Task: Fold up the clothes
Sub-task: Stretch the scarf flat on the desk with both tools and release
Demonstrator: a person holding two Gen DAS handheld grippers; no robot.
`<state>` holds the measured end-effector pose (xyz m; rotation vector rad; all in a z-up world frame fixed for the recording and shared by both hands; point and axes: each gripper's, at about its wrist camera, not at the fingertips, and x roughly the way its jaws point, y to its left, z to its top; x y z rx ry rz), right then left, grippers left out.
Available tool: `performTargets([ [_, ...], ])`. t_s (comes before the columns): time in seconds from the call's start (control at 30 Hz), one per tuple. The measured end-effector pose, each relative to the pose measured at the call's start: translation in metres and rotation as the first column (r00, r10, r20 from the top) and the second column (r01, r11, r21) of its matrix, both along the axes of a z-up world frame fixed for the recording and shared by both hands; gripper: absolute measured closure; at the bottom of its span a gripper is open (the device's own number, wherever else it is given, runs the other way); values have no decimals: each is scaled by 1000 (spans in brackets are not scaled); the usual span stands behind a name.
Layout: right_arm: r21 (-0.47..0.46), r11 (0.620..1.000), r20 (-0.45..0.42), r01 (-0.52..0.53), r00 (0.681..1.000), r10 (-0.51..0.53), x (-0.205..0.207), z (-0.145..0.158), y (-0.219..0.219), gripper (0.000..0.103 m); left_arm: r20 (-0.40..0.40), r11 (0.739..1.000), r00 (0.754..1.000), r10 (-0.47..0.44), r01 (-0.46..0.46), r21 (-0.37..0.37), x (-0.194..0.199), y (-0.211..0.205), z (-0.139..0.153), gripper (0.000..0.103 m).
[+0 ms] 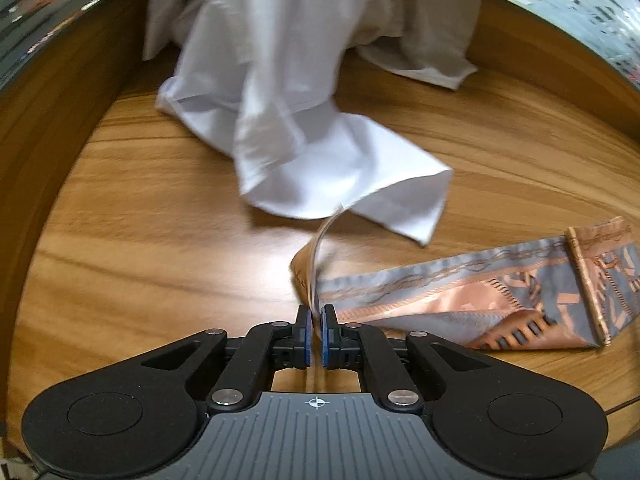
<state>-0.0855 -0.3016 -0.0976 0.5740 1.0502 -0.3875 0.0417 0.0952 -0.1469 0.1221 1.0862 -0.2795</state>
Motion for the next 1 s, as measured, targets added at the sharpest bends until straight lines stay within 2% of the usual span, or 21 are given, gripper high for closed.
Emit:
performTargets([
  [0.13, 4, 999, -1, -42, 999, 42, 12, 1, 4, 66, -11, 998, 998, 55, -55, 17, -5, 18, -3, 95],
  [0.23, 5, 997, -4, -81, 997, 81, 19, 2, 9, 66, -8, 997, 997, 81, -81, -3, -7, 25, 4, 93],
  [0.33, 5, 994, -11, -108, 994, 108, 24, 2, 14, 65, -2, 997, 998, 69, -69, -37, -10, 23, 10, 86],
  [0.43, 4, 991, -22, -134, 991, 134, 27, 1, 18, 65, -8, 997, 999, 40, -41, -69, -11, 9, 11, 83],
  [0.57, -4, 987, -33, -161, 986, 161, 30, 3, 24, 65, -10, 996, 1000, 1, -2, -93, -13, -19, 7, 70],
  [0.73, -10, 985, -36, -171, 985, 170, 24, 11, 27, 62, -16, 995, 1000, -15, 14, -98, -17, -54, 0, 71],
  [0.87, -24, 982, -42, -187, 982, 186, 15, 19, 24, 59, -16, 995, 999, 51, -53, -85, -18, -72, -7, 72],
  [1.0, -46, 980, -56, -195, 980, 193, 2, 24, 16, 58, -46, 979, 984, 174, -178, -97, -13, -74, -16, 72],
])
